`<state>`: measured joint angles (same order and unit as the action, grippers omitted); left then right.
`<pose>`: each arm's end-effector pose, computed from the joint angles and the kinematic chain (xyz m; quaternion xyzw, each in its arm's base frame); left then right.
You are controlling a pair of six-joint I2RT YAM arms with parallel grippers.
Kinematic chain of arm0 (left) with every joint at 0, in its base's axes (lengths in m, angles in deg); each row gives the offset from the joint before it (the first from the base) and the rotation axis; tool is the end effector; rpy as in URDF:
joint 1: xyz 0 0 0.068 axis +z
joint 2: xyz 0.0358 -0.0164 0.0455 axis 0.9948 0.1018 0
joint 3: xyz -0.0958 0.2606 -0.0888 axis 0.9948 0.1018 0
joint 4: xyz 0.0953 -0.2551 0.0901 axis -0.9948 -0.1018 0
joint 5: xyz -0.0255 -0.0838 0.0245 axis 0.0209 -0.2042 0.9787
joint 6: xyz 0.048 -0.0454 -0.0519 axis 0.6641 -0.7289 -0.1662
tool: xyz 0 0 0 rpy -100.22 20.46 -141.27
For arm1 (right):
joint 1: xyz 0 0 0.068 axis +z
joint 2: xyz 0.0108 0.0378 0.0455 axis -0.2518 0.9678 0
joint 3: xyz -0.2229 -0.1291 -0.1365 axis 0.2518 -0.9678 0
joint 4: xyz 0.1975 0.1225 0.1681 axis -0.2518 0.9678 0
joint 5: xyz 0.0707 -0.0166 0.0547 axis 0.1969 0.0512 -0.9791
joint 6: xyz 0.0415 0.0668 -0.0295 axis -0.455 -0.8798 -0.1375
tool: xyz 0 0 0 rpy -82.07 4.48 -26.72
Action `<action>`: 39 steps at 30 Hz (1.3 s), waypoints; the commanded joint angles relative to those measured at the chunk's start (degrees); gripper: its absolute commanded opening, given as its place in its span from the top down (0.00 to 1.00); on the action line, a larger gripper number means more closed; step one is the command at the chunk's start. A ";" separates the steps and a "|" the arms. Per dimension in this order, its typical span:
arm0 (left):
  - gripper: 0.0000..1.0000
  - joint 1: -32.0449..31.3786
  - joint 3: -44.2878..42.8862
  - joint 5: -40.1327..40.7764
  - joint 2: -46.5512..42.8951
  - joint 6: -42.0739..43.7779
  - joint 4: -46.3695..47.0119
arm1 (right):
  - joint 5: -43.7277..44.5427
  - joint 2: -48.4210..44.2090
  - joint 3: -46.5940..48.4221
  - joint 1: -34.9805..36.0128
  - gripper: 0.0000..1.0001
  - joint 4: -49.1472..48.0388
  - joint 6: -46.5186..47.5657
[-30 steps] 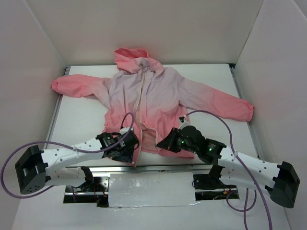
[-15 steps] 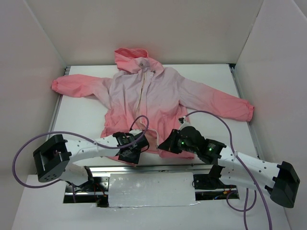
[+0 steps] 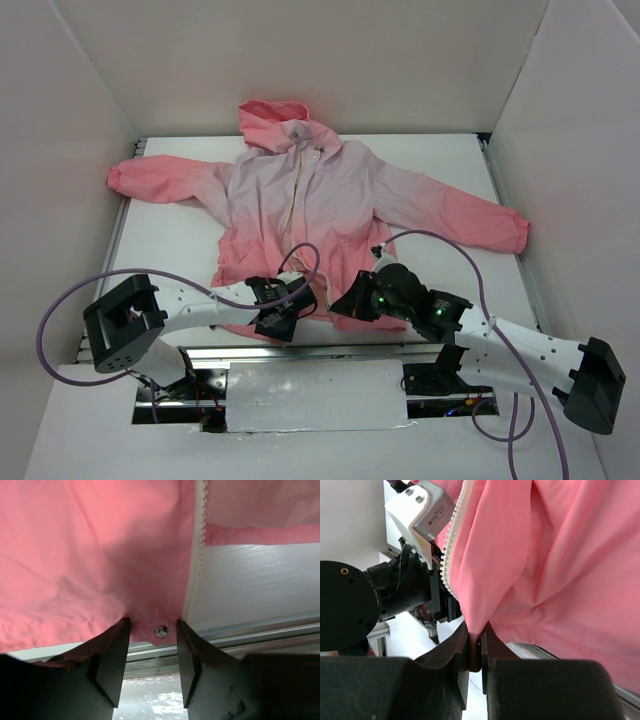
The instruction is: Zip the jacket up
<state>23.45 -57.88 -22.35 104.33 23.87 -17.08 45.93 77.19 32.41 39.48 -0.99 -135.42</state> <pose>0.1541 -0.2393 0.1264 0.0565 0.9834 -0.0409 0.1674 0.1351 0.1897 0.2099 0.0285 0.8743 0.4097 0.2586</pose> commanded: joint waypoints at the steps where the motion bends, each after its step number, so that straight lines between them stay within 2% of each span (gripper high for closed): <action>1: 0.48 -0.29 2.62 -0.55 1.83 0.52 3.27 | 0.57 -1.18 2.12 -0.27 1.00 0.87 1.26; 2: 0.55 -0.29 3.15 -1.08 2.09 0.79 3.97 | 0.57 -1.10 2.12 -0.27 1.00 0.87 1.35; 10: 0.83 -0.29 6.49 -6.00 2.36 0.35 11.17 | 1.36 -1.36 2.99 -0.27 1.00 1.83 1.70; 11: 0.95 -0.29 7.01 -6.79 2.01 0.35 11.71 | 1.45 -1.45 3.00 -0.27 1.00 1.83 1.79; 12: 1.00 -0.29 7.28 -7.23 1.74 0.44 12.93 | 1.45 -1.45 2.91 -0.27 1.00 1.83 1.87; 17: 1.00 -0.29 5.97 -9.26 -2.37 0.61 15.14 | 0.14 -1.36 2.12 -0.27 1.00 0.69 3.36; 26: 1.00 1.12 0.42 -2.50 -16.79 -5.97 18.90 | -2.06 -2.59 0.27 -1.41 1.00 -3.26 2.94; 34: 1.00 1.65 10.79 0.67 -30.24 -13.36 35.87 | -3.56 -5.05 -3.68 -1.68 1.00 -11.26 -3.30; 39: 1.00 1.65 16.33 4.53 -35.78 -16.70 43.17 | -1.63 -6.63 -2.80 -1.68 1.00 -10.12 -6.82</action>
<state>25.04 -42.78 -21.49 70.85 10.43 17.57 43.28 72.63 28.84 38.12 -7.09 -139.03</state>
